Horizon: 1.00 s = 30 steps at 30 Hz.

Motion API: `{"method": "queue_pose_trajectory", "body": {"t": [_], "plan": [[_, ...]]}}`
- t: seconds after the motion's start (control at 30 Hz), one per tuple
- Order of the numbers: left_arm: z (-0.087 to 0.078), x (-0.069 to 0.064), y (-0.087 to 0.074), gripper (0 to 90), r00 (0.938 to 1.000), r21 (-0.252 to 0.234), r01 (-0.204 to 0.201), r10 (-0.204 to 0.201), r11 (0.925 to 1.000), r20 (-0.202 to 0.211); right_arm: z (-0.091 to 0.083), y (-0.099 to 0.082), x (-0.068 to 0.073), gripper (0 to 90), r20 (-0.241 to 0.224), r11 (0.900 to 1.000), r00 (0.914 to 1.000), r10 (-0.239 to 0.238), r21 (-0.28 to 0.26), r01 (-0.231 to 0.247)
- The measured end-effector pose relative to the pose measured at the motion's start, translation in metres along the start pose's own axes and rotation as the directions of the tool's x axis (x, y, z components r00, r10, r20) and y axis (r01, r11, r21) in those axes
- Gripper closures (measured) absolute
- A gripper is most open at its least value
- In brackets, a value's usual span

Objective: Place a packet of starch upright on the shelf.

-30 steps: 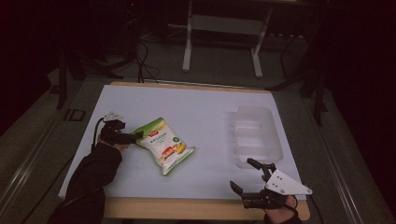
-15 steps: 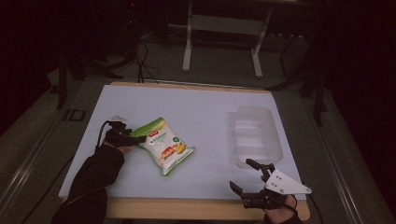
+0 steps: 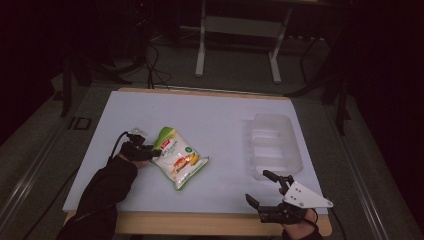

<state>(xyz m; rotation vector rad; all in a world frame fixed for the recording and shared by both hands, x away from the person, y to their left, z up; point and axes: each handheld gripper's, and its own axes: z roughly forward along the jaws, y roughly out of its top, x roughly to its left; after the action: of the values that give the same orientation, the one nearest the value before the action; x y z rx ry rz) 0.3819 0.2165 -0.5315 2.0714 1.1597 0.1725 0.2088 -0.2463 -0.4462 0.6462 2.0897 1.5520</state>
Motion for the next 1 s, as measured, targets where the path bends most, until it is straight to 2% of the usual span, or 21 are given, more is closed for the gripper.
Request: {"method": "queue_pose_trajectory", "body": {"t": [0.07,0.2,0.23,0.3,0.37,0.47,0.57,0.73,0.9,0.97,1.0], "plan": [[0.001,-0.006,0.002,74.1,0.9994,0.007,-0.031,0.031,0.9995,-0.018,0.000,0.000,0.000,13.5,-0.002,1.0000,1.0000,-0.001,0.001,0.001],[0.000,-0.012,0.003,79.6,0.9970,0.009,-0.058,0.059,0.9982,-0.050,-0.001,0.000,0.000,13.8,-0.002,1.0000,1.0000,0.002,-0.002,-0.002],[-0.001,-0.013,0.004,80.2,0.9970,0.008,-0.057,0.058,0.9983,-0.052,-0.001,0.000,-0.001,13.8,-0.001,1.0000,1.0000,0.004,-0.002,-0.004],[-0.004,-0.016,0.007,81.1,0.9947,0.015,-0.080,0.080,0.9967,-0.065,-0.001,0.000,-0.001,13.8,0.000,0.9999,1.0000,0.009,-0.004,-0.009],[-0.008,-0.017,0.009,81.5,0.9947,0.011,-0.080,0.080,0.9968,-0.065,-0.002,0.000,-0.002,13.9,0.001,0.9999,1.0000,0.009,-0.006,-0.009],[-0.017,-0.020,0.013,81.7,0.9951,-0.010,-0.083,0.083,0.9965,-0.054,-0.003,0.001,-0.003,14.1,0.005,0.9999,0.9999,0.014,-0.008,-0.014],[-0.026,-0.028,0.019,81.7,0.9919,-0.031,-0.112,0.110,0.9932,-0.063,-0.003,0.001,-0.003,14.1,0.012,0.9998,0.9998,0.016,-0.011,-0.016],[-0.042,-0.044,0.030,81.8,0.9851,-0.069,-0.164,0.159,0.9841,-0.066,-0.004,0.001,-0.003,14.1,0.018,0.9998,0.9997,0.018,-0.011,-0.018],[-0.054,-0.062,0.039,82.3,0.9754,-0.091,-0.216,0.210,0.9722,-0.067,-0.005,0.001,-0.006,14.3,0.028,0.9995,0.9992,0.028,-0.019,-0.027],[-0.057,-0.069,0.042,82.4,0.9687,-0.091,-0.243,0.237,0.9657,-0.074,-0.006,0.001,-0.006,14.8,0.026,0.9992,0.9991,0.033,-0.022,-0.033],[-0.059,-0.072,0.044,82.5,0.9680,-0.092,-0.247,0.241,0.9647,-0.071,-0.006,0.001,-0.006,14.9,0.028,0.9993,0.9991,0.031,-0.022,-0.030]]}}
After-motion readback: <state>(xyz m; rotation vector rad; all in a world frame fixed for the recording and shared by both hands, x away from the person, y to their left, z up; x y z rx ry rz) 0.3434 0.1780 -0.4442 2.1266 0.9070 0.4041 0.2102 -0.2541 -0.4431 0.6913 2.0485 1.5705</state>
